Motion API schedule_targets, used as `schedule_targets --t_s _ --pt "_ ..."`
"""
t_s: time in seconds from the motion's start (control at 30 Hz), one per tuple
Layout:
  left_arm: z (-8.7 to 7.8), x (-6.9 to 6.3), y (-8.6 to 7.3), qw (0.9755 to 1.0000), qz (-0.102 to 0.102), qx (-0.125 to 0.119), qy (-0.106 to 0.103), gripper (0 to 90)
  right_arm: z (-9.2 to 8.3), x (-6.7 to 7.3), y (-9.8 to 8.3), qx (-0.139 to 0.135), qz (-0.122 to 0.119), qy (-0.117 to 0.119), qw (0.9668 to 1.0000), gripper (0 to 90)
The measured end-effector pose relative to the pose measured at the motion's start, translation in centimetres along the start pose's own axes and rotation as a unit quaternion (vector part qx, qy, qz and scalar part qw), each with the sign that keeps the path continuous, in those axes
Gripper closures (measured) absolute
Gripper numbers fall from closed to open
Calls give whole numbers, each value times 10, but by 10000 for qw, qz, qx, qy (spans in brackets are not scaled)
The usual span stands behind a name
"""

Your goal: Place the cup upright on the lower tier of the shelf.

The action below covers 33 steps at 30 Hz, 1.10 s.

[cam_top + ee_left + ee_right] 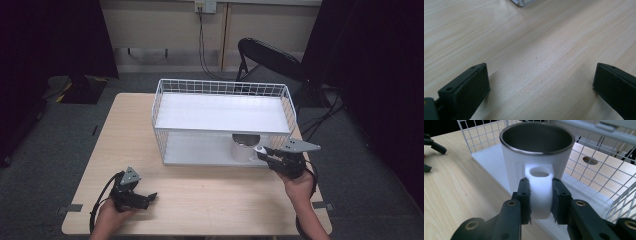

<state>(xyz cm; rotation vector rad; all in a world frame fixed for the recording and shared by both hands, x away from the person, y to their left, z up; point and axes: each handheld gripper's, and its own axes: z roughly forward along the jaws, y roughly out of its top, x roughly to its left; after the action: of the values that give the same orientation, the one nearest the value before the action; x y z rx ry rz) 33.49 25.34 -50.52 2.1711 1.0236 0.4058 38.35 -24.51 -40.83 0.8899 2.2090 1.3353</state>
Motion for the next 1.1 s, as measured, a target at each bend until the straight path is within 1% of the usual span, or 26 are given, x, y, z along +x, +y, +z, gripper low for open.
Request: schedule_targets --t_s 0.3,0.53,0.77,1.1 --pt "0 0 0 10000 0 0 0 0 8 1 4 -8 22 -44 10000 720" --pt "0 0 0 10000 1 -1 0 0 11 1 5 -25 40 -70 10000 720" --pt "0 0 0 10000 1 -2 2 0 12 -1 6 -20 53 -152 9999 720" --pt "0 0 0 10000 2 0 1 0 19 0 6 -35 76 -253 9996 720"
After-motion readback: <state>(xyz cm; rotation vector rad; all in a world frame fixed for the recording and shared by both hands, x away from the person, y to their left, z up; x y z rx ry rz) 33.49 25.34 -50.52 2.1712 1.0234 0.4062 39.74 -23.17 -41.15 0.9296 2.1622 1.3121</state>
